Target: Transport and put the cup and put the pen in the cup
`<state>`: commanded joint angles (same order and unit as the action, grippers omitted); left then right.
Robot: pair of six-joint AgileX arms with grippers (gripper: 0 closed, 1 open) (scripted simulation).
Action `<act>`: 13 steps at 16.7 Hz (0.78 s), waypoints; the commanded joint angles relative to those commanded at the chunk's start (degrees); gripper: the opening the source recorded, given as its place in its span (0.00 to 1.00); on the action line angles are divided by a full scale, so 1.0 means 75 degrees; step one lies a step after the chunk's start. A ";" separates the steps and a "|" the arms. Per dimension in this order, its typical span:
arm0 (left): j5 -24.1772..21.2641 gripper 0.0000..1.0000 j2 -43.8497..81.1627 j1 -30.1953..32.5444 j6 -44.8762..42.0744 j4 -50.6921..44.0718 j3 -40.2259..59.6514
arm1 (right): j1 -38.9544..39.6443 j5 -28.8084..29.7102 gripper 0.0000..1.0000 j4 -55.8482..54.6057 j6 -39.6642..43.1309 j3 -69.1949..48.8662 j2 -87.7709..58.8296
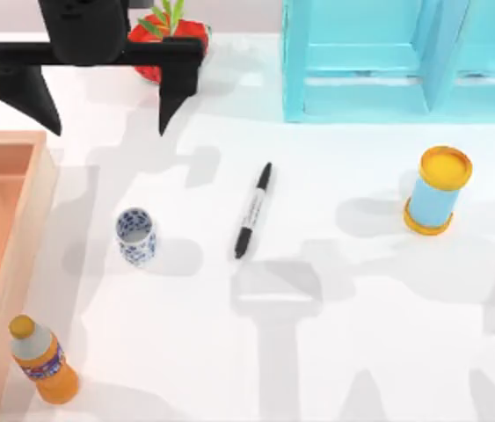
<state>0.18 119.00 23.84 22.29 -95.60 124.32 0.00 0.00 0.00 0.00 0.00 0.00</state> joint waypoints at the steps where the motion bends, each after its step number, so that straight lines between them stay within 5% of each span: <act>1: 0.0000 1.00 0.0000 0.0000 0.0000 0.0000 0.0000 | 0.0000 0.0000 1.00 0.0000 0.0000 0.0000 0.0000; 6: 0.0160 1.00 0.0310 0.0211 0.0022 0.0264 0.0158 | 0.0000 0.0000 1.00 0.0000 0.0000 0.0000 0.0000; 13: 0.1134 1.00 0.2744 0.1877 0.0020 0.1896 0.0970 | 0.0000 0.0000 1.00 0.0000 0.0000 0.0000 0.0000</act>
<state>8.69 139.58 37.92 22.44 -81.39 131.60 0.00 0.00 0.00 0.00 0.00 0.00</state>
